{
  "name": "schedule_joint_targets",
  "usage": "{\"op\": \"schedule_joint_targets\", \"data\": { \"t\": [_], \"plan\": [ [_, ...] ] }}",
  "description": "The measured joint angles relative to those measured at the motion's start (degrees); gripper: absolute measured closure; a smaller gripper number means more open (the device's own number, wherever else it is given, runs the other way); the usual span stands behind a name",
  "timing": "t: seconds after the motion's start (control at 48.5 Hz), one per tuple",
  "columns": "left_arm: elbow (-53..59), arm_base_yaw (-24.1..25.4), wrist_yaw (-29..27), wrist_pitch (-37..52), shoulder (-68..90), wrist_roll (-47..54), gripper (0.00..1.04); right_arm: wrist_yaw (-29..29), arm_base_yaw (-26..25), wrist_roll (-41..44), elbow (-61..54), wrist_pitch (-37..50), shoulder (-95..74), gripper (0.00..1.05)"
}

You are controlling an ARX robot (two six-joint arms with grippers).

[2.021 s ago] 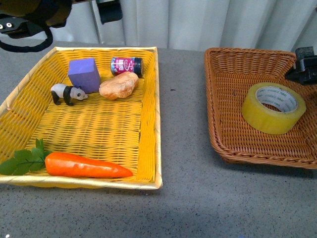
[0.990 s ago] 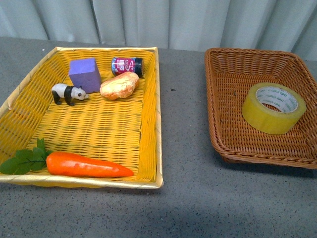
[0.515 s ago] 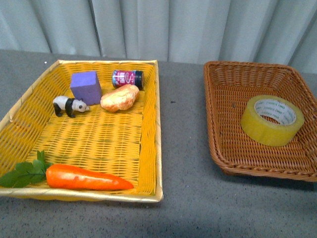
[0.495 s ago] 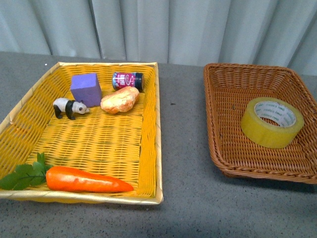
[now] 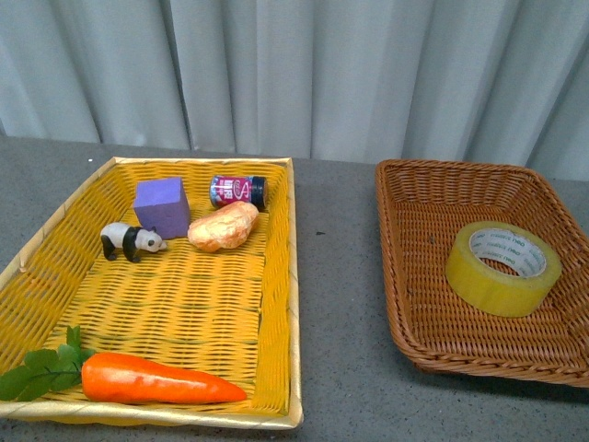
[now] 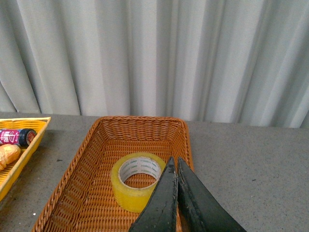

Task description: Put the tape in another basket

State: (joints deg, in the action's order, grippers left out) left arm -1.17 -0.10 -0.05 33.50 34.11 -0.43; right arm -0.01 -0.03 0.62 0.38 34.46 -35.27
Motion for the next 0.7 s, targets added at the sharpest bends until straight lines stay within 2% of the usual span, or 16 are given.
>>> {"op": "schedule_joint_targets", "data": {
  "t": [0.371,0.701],
  "plan": [
    [0.04,0.00,0.00,-13.55,-14.36,0.00,1.01,0.00,0.00,0.00,-0.09,-13.86,14.80,1.04],
    [0.04,0.00,0.00,-19.54,-20.39,0.00,1.01,0.00,0.00,0.00,-0.09,-20.06,21.09,1.04]
  ]
}}
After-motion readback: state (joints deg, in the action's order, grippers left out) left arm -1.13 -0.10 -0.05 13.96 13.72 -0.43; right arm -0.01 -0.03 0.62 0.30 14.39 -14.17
